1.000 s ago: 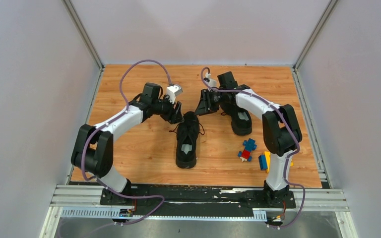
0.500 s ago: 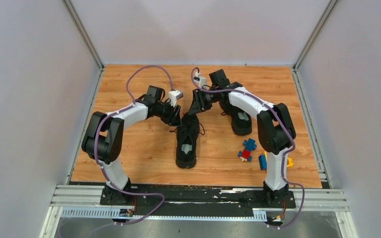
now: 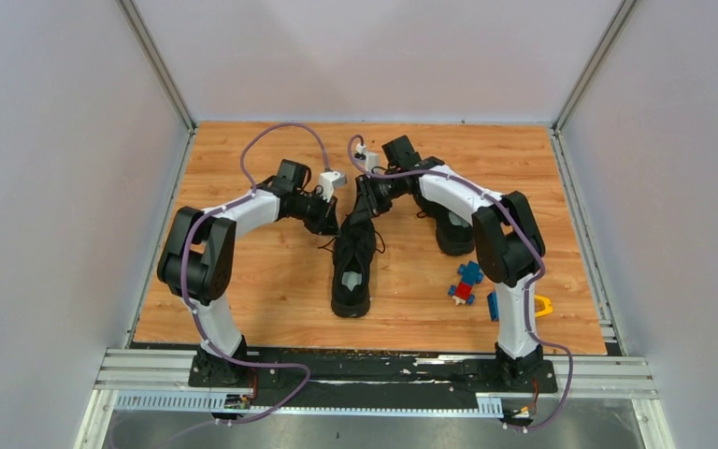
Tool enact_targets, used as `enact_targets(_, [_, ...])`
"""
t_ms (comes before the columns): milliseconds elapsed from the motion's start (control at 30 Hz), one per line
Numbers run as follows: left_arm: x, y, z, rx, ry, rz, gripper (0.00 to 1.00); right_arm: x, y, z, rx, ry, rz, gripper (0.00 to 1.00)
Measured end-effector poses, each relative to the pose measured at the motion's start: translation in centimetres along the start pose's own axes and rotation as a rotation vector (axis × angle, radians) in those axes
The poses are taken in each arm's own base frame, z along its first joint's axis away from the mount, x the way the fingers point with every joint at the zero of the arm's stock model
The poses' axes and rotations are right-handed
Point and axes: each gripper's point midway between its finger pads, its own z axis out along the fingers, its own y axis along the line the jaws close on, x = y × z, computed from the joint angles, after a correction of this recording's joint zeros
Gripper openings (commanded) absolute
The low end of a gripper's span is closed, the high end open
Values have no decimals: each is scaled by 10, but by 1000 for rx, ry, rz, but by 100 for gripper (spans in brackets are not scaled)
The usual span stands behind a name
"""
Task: Tie the shoes
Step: Cross the shoelace with the shoelace.
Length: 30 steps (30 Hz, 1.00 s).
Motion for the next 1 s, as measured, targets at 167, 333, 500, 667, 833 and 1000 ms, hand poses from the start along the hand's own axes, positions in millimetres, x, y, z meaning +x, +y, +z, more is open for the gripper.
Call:
enact_targets(167, [6,1,-6,-1,19,-11,0,-5,5,4,12,-3,-30,0])
enact_targets(333, [6,-1,-13,0,22,-17,0,-9,3,5,36,-12,-40,0])
enact_targets(500, [4,-8,-17,23,15,-17,0,-12,5,4,32,-17,-40,0])
enact_targets(667, [-14,-26,-25,88,-34,-16,0,-14,16,0,-11,-20,-27,0])
enact_targets(833, [-34,-41,-30,164,-83,-18,0,-18,31,-6,-58,-29,-3,0])
enact_targets(1000, [-40,-49,-31,208,-103,-27,0,-23,42,-12,-81,-43,13,0])
